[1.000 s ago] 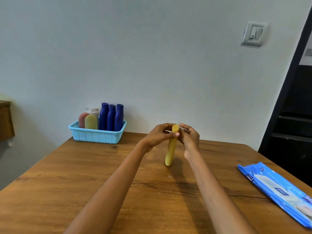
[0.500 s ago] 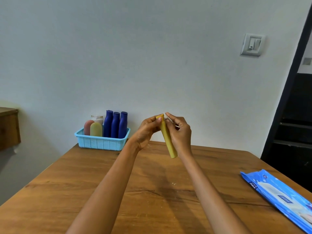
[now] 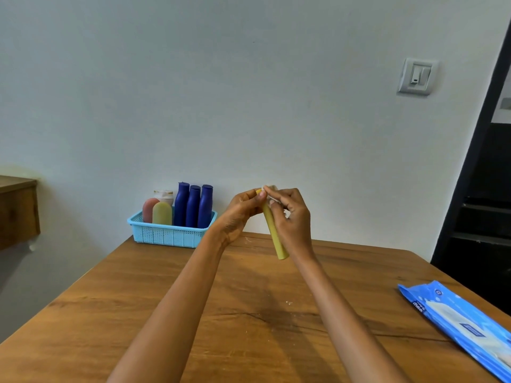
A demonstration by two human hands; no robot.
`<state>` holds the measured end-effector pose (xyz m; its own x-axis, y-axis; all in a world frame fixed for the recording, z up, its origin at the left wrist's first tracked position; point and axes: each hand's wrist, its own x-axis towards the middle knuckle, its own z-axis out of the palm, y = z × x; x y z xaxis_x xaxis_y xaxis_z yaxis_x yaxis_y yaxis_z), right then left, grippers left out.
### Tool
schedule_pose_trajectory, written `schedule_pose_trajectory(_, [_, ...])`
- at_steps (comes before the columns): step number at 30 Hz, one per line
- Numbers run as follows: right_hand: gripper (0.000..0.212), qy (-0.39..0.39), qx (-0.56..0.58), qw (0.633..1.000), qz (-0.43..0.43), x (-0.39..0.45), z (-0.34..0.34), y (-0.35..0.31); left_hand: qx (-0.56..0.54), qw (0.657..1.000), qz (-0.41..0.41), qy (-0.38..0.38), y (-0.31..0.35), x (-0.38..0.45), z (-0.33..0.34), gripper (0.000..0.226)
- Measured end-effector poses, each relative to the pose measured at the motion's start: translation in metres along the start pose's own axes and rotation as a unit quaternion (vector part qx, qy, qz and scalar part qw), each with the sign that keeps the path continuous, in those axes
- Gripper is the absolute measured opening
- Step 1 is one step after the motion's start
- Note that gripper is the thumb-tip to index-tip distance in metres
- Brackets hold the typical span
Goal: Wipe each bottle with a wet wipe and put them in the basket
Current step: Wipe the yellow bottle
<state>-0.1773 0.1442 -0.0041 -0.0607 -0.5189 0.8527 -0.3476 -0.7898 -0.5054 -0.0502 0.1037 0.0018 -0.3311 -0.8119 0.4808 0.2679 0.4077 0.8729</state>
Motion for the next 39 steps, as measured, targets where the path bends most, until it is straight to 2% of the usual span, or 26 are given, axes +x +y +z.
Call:
schedule_pose_trajectory(3, [0.021,0.003,0.024,1.0,0.014,-0.003,-0.003,0.005,-0.025,1.0,0.004,0.019,0.0,-0.001,-0.003,0.037])
schedule_pose_trajectory(7, [0.022,-0.003,-0.011,1.0,0.013,-0.008,-0.008,0.016,-0.021,0.999,-0.009,0.027,-0.003,-0.001,-0.004,0.041])
schedule_pose_trajectory(13, [0.024,-0.012,-0.017,0.999,-0.043,-0.005,0.0,0.004,-0.029,0.999,-0.003,0.035,0.003,-0.001,-0.004,0.034])
schedule_pose_trajectory(17, [0.019,-0.003,0.016,1.0,0.0,-0.012,-0.003,0.014,-0.042,0.998,0.004,0.053,0.003,-0.003,-0.009,0.045])
schedule_pose_trajectory(21, [0.03,-0.004,-0.022,0.998,0.052,-0.015,-0.005,0.027,-0.047,0.998,0.001,0.049,0.004,-0.005,-0.006,0.055])
schedule_pose_trajectory(24, [0.033,-0.022,-0.029,0.999,-0.009,-0.01,-0.003,0.018,-0.041,0.998,0.002,0.044,0.004,-0.002,-0.004,0.044])
schedule_pose_trajectory(27, [0.025,-0.03,-0.025,0.997,-0.064,-0.008,0.001,0.007,-0.046,0.997,0.014,0.056,0.005,-0.001,-0.006,0.04])
schedule_pose_trajectory(30, [0.016,-0.023,-0.018,0.997,-0.068,-0.013,0.001,0.014,-0.053,0.995,0.018,0.079,0.005,-0.002,-0.011,0.05])
schedule_pose_trajectory(33, [0.02,-0.028,-0.038,0.999,-0.013,-0.019,-0.004,0.026,-0.036,0.995,0.013,0.09,0.001,-0.003,-0.014,0.043])
schedule_pose_trajectory(35, [0.028,-0.048,-0.067,0.997,0.006,-0.018,-0.007,0.029,-0.034,0.995,0.011,0.089,-0.001,-0.004,-0.013,0.047])
schedule_pose_trajectory(39, [0.034,-0.082,-0.051,0.994,-0.052,-0.014,-0.002,0.014,-0.037,0.996,0.014,0.085,0.002,-0.002,-0.011,0.039])
